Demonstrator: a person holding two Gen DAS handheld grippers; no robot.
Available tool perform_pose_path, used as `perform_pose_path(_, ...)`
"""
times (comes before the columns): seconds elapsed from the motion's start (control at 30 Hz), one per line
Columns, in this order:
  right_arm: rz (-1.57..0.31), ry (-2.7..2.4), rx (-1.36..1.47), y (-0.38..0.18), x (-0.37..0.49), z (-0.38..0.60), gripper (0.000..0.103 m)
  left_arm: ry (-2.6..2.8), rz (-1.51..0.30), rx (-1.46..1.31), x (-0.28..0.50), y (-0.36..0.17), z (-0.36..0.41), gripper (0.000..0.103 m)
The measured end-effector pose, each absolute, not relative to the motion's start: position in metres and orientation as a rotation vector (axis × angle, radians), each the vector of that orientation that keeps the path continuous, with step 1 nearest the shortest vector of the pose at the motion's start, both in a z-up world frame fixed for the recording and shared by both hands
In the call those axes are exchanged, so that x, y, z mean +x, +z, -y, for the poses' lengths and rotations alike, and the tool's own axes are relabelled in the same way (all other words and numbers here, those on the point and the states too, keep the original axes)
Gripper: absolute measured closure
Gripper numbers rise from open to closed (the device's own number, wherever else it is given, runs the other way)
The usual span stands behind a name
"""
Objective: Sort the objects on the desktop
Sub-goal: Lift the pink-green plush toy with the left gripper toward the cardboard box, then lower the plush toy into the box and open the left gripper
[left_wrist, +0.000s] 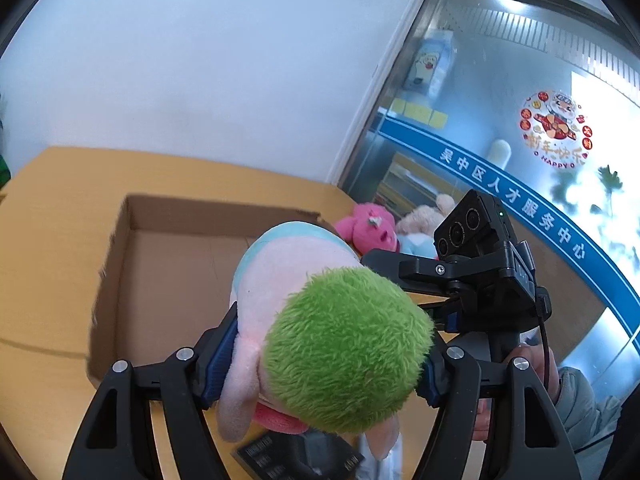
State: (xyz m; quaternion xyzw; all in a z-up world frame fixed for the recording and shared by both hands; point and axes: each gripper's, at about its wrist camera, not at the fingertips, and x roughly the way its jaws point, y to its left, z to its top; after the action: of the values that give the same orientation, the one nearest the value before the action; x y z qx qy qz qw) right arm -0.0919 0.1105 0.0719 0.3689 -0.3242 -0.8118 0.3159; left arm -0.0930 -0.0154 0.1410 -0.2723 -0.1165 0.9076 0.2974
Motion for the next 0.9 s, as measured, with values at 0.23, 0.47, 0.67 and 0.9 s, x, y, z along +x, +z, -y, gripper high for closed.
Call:
perform_pose_path(0.23,0.704,-2.147,0.891,0.107,-0.159,-0.082,0.000,2.516,0.277,-0.651,-0.160,0.164,0.041,0.033)
perform_pose_path(0.47,0.601,-2.079,0.910,0.098,-0.253,-0.054,0.000,2.597,0.268,-0.731,-0.246,0.142,0.066,0.033)
perform_pose_path(0.67,0.630,-1.979,1.022,0.046,-0.325,-0.047,0.000,2.632,0.274,-0.957,-0.325,0.093,0.076,0.033)
perform_pose_path(0.9,0.626,-1.983,1.112,-0.012,-0.360,-0.046,0.000,2.572,0.344,-1.239,-0.381,0.032,0.078,0.033)
